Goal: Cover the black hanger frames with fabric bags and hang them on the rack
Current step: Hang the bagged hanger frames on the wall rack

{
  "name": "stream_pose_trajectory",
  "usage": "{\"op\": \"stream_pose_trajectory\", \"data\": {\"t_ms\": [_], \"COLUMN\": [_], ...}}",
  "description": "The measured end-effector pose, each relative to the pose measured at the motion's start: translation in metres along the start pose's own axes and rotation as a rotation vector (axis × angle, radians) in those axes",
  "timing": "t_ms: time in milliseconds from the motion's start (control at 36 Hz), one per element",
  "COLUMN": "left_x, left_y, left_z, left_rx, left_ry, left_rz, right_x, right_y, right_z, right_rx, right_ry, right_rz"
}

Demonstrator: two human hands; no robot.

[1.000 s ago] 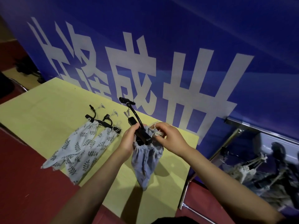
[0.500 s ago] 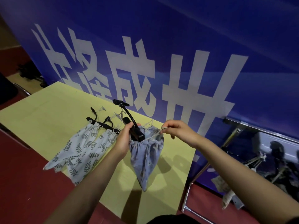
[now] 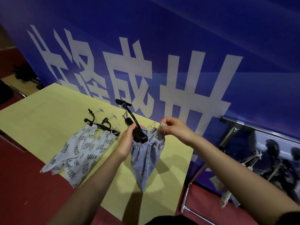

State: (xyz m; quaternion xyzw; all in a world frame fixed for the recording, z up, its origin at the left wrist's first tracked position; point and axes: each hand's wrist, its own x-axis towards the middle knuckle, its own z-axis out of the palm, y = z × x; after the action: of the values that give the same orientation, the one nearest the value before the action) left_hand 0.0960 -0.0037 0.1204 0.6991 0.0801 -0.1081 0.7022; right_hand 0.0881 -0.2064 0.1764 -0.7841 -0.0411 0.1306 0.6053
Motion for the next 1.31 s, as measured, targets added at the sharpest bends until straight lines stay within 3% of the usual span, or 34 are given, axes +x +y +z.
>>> {"op": "stream_pose_trajectory", "data": {"t_ms": [111, 278, 611, 833, 889, 972, 1056, 1222, 1306], "left_x": [0.002, 0.007, 0.011, 0.008, 0.005, 0.005, 0.004, 0.0, -0.001], "left_y": [0.0, -0.004, -0.005, 0.002, 0.004, 0.004, 0.005, 0.009, 0.01], "left_z": [0.004, 0.005, 0.001, -0.008, -0.009, -0.014, -0.015, -0.013, -0.013], "left_rx": [-0.032, -0.02, -0.04, -0.086, -0.089, -0.08, -0.064, -0.048, -0.042], "left_ry": [-0.006, -0.001, -0.018, 0.011, 0.014, 0.024, -0.014, -0.033, -0.031], "left_rz": [0.01, 0.032, 0.018, -0.017, -0.038, -0.05, -0.039, -0.039, -0.04], "right_x": [0.0, -0.003, -0.001, 0.004, 0.007, 0.012, 0.017, 0.023, 0.028], "right_y": [-0.002, 0.003, 0.009, 0.001, 0.001, -0.001, -0.006, -0.017, -0.016], "right_z": [0.0, 0.001, 0.011, 0.014, 0.012, 0.009, 0.011, 0.027, 0.035], "right_rx": [0.297, 0.229, 0.238, 0.533, 0.439, -0.083, -0.368, -0.514, -0.51], "right_ry": [-0.061, 0.044, 0.035, -0.073, -0.059, 0.031, 0.091, 0.116, 0.128], "right_rz": [0.064, 0.061, -0.042, 0.067, 0.027, -0.108, -0.251, -0.445, -0.432]}}
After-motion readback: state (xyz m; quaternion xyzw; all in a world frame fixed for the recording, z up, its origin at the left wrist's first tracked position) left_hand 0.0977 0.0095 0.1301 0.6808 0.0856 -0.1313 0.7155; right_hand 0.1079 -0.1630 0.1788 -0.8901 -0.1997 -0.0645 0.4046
